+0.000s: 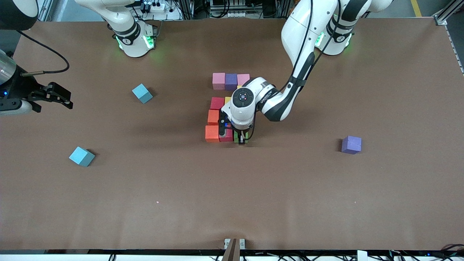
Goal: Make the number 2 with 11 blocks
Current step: 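Lower the green cube beside the pink cube and open the left gripper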
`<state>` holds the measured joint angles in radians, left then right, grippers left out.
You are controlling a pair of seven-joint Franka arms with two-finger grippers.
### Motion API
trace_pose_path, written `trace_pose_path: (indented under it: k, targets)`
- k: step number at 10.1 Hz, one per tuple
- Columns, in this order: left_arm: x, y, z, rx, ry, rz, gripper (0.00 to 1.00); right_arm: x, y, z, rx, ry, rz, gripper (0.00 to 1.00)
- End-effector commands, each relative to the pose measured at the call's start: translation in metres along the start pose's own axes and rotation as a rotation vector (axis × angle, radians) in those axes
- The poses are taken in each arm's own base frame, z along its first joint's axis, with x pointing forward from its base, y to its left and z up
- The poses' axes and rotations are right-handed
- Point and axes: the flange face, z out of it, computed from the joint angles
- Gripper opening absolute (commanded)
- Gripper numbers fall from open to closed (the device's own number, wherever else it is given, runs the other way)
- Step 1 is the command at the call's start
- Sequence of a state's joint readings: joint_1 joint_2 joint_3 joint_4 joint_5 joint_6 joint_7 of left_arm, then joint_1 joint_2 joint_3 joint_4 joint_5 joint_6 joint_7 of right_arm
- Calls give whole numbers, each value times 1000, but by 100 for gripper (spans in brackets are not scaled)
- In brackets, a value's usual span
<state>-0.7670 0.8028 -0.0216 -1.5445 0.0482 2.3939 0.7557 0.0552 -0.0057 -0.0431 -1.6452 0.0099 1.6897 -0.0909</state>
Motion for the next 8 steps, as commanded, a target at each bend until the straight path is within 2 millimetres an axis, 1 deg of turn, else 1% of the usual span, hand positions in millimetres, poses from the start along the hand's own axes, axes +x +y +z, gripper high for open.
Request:
trace_pose_path:
  k: [1, 2, 3, 4, 5, 7, 8]
  targets:
    - [-1, 8, 7, 5, -5, 12, 11, -6, 10, -21, -12, -3, 3, 100]
    - [0, 6, 4, 13, -1, 11, 99, -9, 11, -36, -10, -10, 17, 100]
    - [2, 5, 2, 19, 9, 7, 100, -8, 14, -47, -14, 11, 31, 100]
    - [3, 4, -1, 26, 16, 7, 100, -9, 19, -54, -13, 24, 43, 100]
    - [4, 2, -10, 36, 24, 6, 100, -9, 20, -56, -12, 29, 46, 100]
    - [6, -4, -43, 64, 48, 5, 100, -11, 25, -60, -12, 31, 61, 100]
    - [7, -5, -63, 78, 62, 6, 100, -14, 31, -59, -12, 11, 74, 100]
